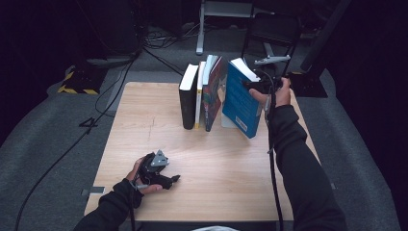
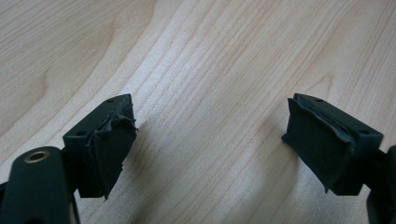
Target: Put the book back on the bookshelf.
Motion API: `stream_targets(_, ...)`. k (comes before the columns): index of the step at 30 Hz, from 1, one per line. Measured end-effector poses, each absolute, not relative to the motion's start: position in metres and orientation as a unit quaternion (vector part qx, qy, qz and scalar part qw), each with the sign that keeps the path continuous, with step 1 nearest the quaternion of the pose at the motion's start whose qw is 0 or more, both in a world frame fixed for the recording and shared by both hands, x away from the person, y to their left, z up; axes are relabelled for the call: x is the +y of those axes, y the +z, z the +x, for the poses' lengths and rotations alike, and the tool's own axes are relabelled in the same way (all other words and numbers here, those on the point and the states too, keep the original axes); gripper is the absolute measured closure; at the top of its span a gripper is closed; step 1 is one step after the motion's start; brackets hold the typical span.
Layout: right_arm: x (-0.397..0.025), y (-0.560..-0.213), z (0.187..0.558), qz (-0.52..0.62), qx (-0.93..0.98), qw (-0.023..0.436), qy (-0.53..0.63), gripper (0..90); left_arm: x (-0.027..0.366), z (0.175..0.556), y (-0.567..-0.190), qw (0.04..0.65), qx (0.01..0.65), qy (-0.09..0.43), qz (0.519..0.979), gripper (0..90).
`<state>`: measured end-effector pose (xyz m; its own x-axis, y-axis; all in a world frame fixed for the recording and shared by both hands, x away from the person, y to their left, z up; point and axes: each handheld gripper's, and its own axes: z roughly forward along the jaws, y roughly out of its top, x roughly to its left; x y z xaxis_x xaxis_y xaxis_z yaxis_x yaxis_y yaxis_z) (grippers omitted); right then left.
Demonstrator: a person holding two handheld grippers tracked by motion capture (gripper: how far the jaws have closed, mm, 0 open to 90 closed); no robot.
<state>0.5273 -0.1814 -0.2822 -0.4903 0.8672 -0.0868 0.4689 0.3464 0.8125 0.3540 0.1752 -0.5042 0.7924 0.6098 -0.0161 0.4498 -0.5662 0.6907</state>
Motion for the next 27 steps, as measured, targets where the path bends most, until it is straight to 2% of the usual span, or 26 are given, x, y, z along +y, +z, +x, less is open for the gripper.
stream_targets(10, -0.170, -0.291, 0.542, 0.453, 0.759, 0.286, 0.370, 59.7, 0.175, 0.354, -0.504, 0.355, 0.298, 0.112, 0.879, 16.2)
stream_targets(27, -0.167, -0.300, 0.535, 0.444, 0.756, 0.303, 0.375, 59.7, 0.175, 0.354, -0.504, 0.355, 0.298, 0.111, 0.879, 16.2)
